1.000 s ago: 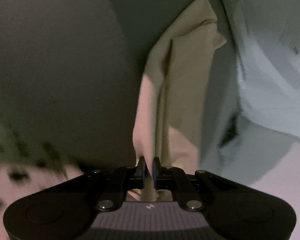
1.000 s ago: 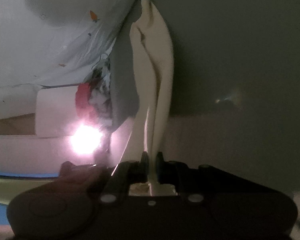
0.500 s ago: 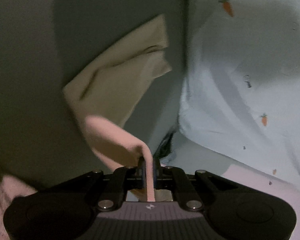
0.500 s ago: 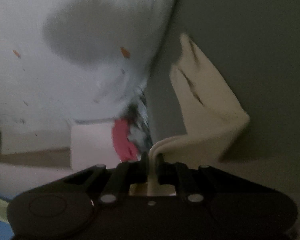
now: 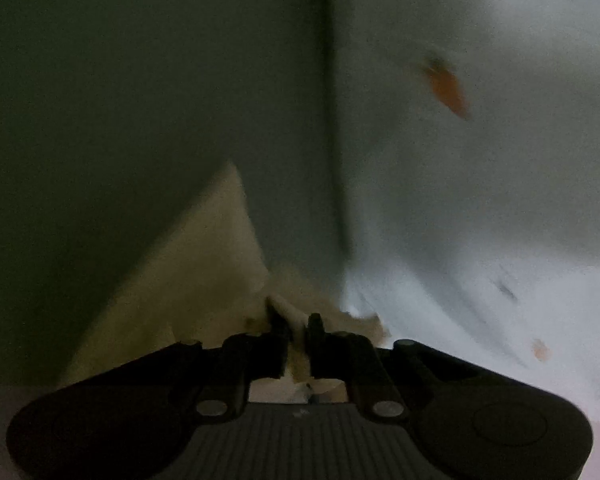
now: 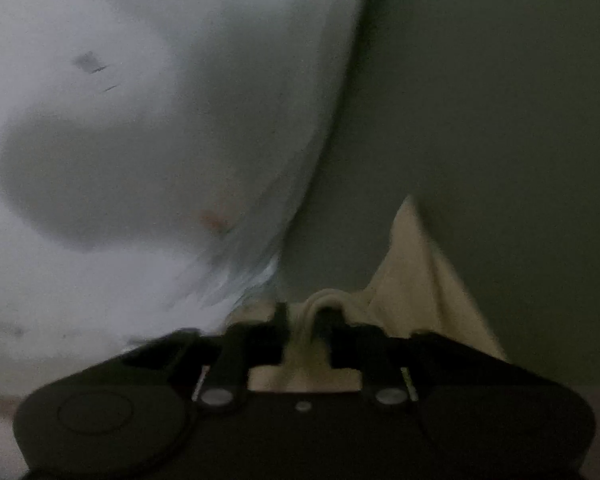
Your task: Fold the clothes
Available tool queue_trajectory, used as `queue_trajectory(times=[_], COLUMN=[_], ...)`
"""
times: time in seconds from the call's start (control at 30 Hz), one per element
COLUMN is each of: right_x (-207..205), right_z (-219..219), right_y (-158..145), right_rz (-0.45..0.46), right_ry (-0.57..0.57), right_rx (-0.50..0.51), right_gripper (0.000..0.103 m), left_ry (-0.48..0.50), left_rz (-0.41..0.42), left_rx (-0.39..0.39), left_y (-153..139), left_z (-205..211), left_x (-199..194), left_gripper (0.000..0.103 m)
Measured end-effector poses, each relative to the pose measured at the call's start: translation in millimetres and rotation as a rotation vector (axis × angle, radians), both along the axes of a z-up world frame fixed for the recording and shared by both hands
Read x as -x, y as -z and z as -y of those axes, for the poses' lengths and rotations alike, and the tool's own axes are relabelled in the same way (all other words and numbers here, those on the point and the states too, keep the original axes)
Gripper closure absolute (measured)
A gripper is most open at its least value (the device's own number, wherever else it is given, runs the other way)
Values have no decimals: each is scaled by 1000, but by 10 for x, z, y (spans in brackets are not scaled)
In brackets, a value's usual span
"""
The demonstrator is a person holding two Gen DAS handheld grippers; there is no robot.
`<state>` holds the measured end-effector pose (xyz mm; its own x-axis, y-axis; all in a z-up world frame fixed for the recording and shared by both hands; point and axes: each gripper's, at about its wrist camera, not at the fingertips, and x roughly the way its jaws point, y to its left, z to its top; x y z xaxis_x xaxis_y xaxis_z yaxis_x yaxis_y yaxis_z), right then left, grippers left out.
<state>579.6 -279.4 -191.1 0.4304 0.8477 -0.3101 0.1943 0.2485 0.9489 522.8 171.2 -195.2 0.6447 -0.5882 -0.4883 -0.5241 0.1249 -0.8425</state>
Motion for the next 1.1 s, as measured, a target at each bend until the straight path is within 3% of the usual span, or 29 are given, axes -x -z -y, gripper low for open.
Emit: queue_trajectory(times=[0.1,0.17,0.27,0.47,0.57,0.63,0.8,0.9,0.97,1.03,1.1], right_x=[-180,-138,28,581,852,995,1217,1307,1396,1495,1564], right_z=[-43,16,98,88,97,89,-2,34,-7,-102,-192], right_y=[51,-45,-166,-184,-144,-189,-316,-313,-312,-317,-333], right_rz=[-17,44,133,193,222,247,346,395,451,546,631], right_ry=[64,80,57,-121,-184,-206,-207,-174,-196,-274,-349], right_rx=[48,95,215,435,430,486,825,966,1044,1054,1027], right_gripper=[55,51,51,51,47,43,20,10,10,10,10], left_ry=[22,37,27,72,145,210,428,565,629,651,648], left_rz=[-63,-42,-9,43,91,123,114,118,129,119,73], left_rx=[-90,-135,-281,-537,-618,-663,-884,-1033,-1130,-1188,-1155], left_y=[122,114,-7,-286,-451,-532,-568,-479,-413,-349,-325], left_z=[-39,-37,-17,105,323,565,1283,1695,1898,1978,1926], left_x=[-248,-257,-123,79,172,225,374,483,542,534,396], left_gripper=[75,66,50,49,43,36,35,23,16,12,8])
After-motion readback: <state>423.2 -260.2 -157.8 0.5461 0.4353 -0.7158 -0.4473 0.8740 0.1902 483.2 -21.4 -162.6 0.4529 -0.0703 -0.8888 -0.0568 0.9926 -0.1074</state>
